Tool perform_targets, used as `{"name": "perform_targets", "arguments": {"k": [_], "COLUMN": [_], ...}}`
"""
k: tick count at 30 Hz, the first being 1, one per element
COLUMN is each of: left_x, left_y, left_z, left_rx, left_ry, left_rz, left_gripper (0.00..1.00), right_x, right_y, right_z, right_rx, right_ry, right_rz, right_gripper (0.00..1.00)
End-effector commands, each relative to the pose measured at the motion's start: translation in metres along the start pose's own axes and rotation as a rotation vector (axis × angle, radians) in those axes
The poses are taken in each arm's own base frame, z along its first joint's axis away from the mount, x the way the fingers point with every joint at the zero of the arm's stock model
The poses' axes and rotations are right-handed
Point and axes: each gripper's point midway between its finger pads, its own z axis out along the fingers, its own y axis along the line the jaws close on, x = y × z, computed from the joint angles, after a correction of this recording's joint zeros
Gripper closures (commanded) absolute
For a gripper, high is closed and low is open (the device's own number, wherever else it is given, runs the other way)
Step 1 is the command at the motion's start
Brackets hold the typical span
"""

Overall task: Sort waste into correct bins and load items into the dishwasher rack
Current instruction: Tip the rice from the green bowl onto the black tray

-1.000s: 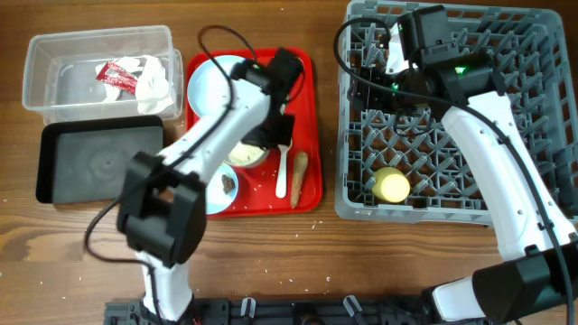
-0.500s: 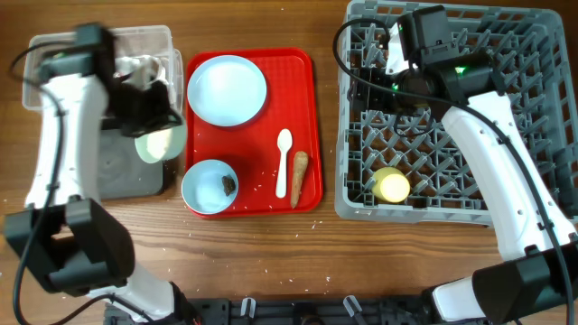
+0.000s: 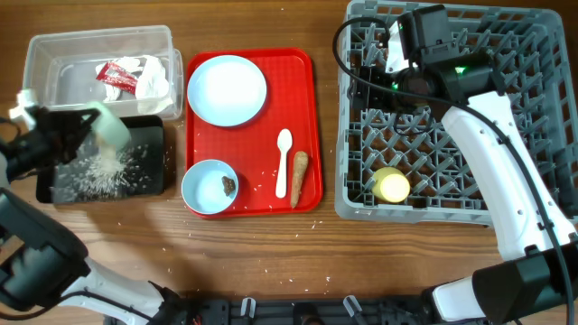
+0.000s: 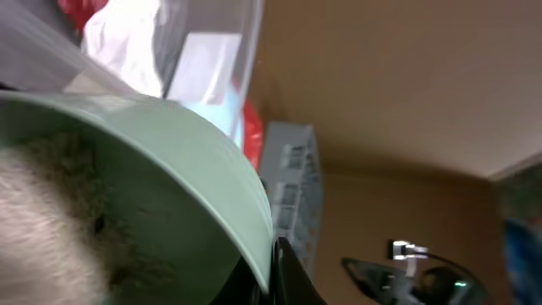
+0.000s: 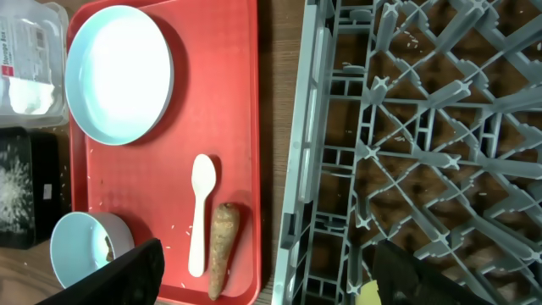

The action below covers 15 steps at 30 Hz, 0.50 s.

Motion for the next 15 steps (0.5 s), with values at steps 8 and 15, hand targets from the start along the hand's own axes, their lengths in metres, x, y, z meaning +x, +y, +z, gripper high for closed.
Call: {"name": "perform_targets", "arguments": {"k": [8, 15], "left_x": [-0.017, -0.016], "left_y": [-0.036, -0.036], "left_z": [-0.038, -0.037], "left_rx": [0.31, 0.311], "left_ry": [-0.069, -0.064], "left_rz": [-0.189, -0.218], "left_gripper": [0.96, 0.96], "right_x": [-0.005, -0.005], "right_y": [-0.001, -0.001], "right_z": [0.002, 0.002], "right_rx": [0.008, 0.009], "right_ry": [-0.006, -0.005], "right_rz": [-0.015, -0.026], "right_gripper": [0.19, 0.2]}}
